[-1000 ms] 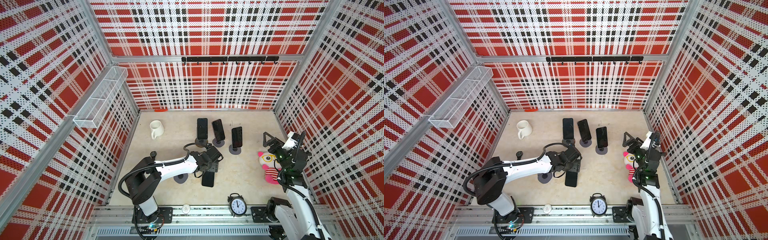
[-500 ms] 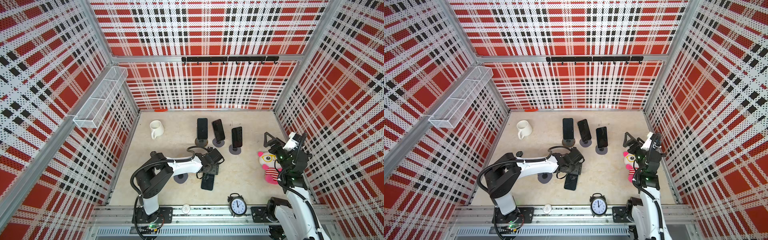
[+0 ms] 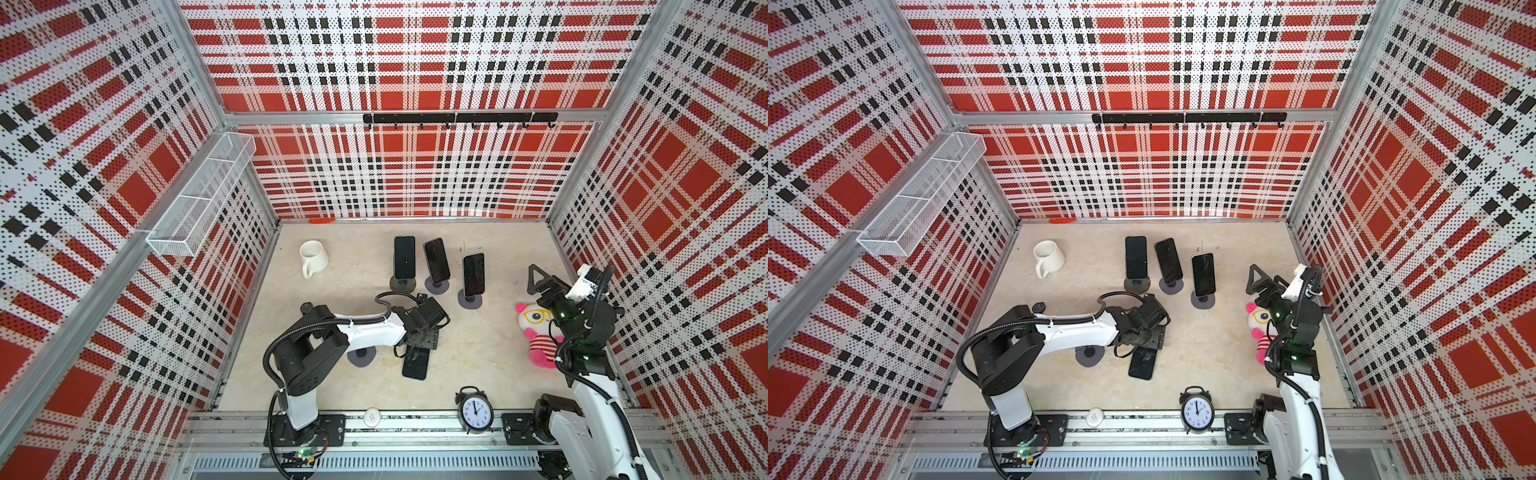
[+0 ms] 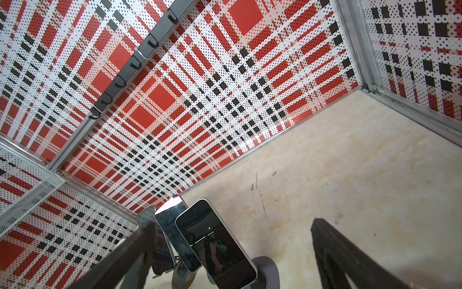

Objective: Remove the phone from the phone stand
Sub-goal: Place the phone at the center of the table.

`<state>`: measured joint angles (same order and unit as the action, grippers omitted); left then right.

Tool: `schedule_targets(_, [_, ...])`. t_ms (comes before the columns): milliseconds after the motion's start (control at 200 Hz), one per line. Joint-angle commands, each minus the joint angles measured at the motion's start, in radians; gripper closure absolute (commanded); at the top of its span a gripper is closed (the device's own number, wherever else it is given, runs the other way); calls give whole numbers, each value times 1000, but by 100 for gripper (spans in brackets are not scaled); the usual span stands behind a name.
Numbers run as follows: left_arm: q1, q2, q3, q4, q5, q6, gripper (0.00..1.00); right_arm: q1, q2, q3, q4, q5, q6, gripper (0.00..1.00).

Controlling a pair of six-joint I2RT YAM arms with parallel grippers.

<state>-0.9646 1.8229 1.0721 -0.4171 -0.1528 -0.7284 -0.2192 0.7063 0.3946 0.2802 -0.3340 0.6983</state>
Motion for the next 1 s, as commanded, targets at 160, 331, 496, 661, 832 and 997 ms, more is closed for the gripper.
schedule_targets(160, [15,56,-9,20,18,1,29,-3,-18,-8,-10,16,-8,0])
schedule_targets(331, [17,67,-11,24,2,-11,27,-4,-18,-8,-11,18,-6,0])
schedule_targets(496, [6,74,-12,57,-35,-35,27,-2,-22,-9,-15,21,-4,0])
schedule_targets(661, [0,73,-29,82,-89,-45,25,2,-22,-9,-16,24,-3,0])
schedule_targets(832, [-20,75,-72,153,-166,-29,25,5,-24,-10,-18,27,-3,0])
schedule_targets(997, [-39,110,-88,184,-228,-28,25,9,-27,-8,-21,33,-7,0])
